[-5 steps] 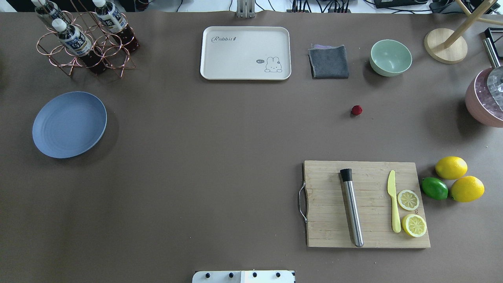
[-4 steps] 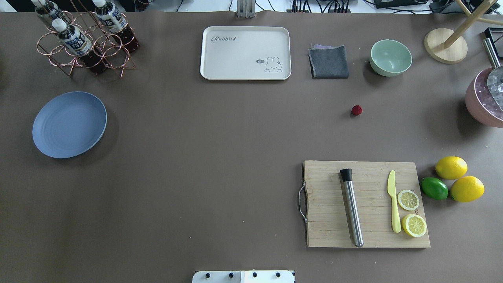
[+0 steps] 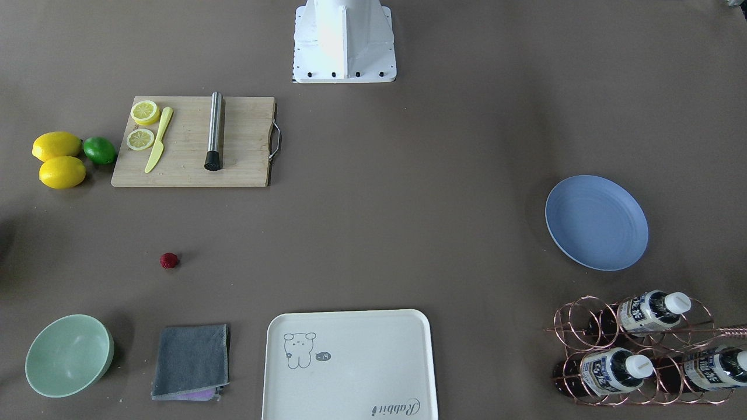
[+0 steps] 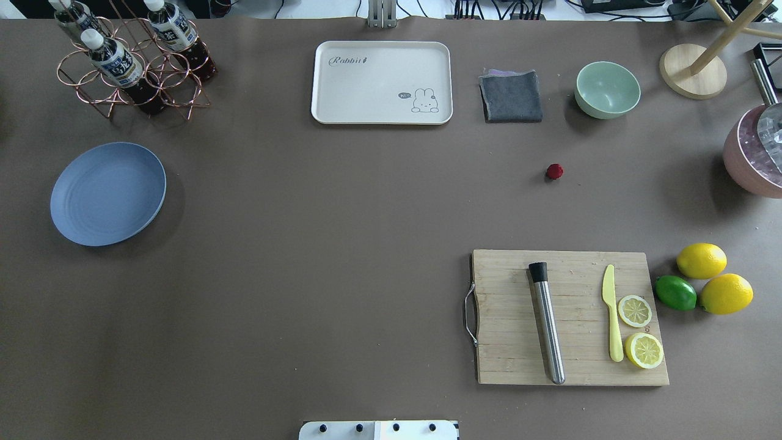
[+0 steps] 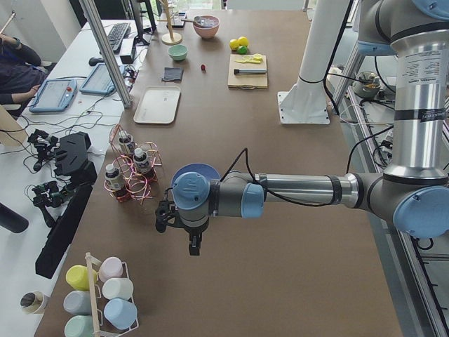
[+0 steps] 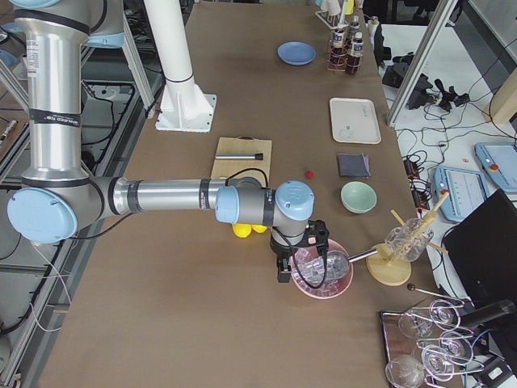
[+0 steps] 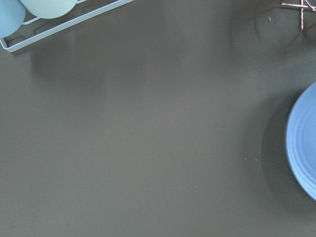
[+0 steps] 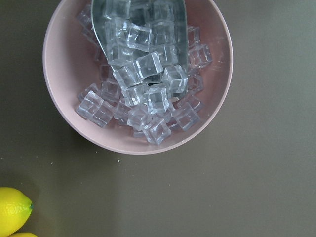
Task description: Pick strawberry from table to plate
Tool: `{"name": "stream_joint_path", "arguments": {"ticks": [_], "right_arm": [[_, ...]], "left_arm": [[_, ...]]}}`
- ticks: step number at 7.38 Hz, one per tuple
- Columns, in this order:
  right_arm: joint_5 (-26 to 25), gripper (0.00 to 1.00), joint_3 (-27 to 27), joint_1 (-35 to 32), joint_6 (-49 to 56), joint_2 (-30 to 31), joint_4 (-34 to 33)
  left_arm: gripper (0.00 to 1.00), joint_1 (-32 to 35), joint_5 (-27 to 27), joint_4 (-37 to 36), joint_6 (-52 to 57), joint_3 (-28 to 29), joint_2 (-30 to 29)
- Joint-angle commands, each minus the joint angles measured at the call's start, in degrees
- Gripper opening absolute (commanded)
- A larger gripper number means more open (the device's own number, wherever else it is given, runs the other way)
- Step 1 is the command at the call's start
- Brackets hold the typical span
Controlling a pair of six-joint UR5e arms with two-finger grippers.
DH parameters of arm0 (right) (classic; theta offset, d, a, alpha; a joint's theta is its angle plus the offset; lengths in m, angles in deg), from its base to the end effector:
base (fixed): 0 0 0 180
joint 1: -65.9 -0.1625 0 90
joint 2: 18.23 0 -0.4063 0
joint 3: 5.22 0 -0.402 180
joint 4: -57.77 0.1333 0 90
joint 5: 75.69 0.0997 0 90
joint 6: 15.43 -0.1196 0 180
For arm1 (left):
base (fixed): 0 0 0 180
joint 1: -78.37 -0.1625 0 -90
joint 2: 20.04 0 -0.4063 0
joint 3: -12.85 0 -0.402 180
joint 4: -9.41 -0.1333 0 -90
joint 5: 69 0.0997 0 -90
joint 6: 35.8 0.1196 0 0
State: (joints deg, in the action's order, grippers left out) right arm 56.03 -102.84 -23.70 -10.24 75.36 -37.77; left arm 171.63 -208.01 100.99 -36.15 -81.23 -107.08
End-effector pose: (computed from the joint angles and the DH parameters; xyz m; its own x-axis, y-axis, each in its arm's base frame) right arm 0.0504 -0.4732 0.6316 0.7428 -0.0782 0.6649 0.0745 0.9966 0.0339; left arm -0.0705 -0.4810 0.6341 0.6565 -0.0079 -0.7543 0.0608 0.9972 0.0425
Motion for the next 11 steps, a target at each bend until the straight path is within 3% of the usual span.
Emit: {"name": "stream_joint_path", "arguments": {"ticks": [1, 4, 5, 6, 7, 8, 10, 11], "right_arm": [[0.1, 1.00, -1.2, 0.1, 0.1, -0.1, 0.0], [0.1, 1.00, -3.4, 0.1, 0.1, -0.2, 0.0], [0.1, 1.00, -3.3, 0.0, 0.1, -0.3, 0.8], [0.0, 1.00, -2.7, 0.0, -0.1, -0.3, 2.4], [0.1, 1.00, -3.0, 0.0, -0.1, -0.6, 3.5], [0.0, 1.00, -2.5, -0.1, 0.0, -0.1, 7.6], [0.4, 1.00, -0.3, -0.1, -0.2, 2.2, 16.0], [1.0, 1.00, 1.2, -0.1, 0.1, 2.2, 17.0]], "left_arm": [[0.98, 0.0, -0.1, 0.0, 0.1, -0.6, -0.4], [0.98, 0.0, 0.0, 0.5, 0.3, -5.0, -1.1], [0.98, 0.2, 0.0, 6.9, 0.2, -4.4, -0.2], [0.98, 0.1, 0.7, 12.9, -0.8, -2.9, 1.5], [0.98, 0.3, 0.4, 13.4, -10.4, 1.3, -4.1], [0.98, -0.3, 0.4, 16.1, -12.8, 3.3, -4.2], [0.98, -0.6, 1.0, 32.9, -10.5, 9.1, -2.4], [0.98, -0.8, 0.9, 41.4, -10.1, 12.6, -3.2]]}}
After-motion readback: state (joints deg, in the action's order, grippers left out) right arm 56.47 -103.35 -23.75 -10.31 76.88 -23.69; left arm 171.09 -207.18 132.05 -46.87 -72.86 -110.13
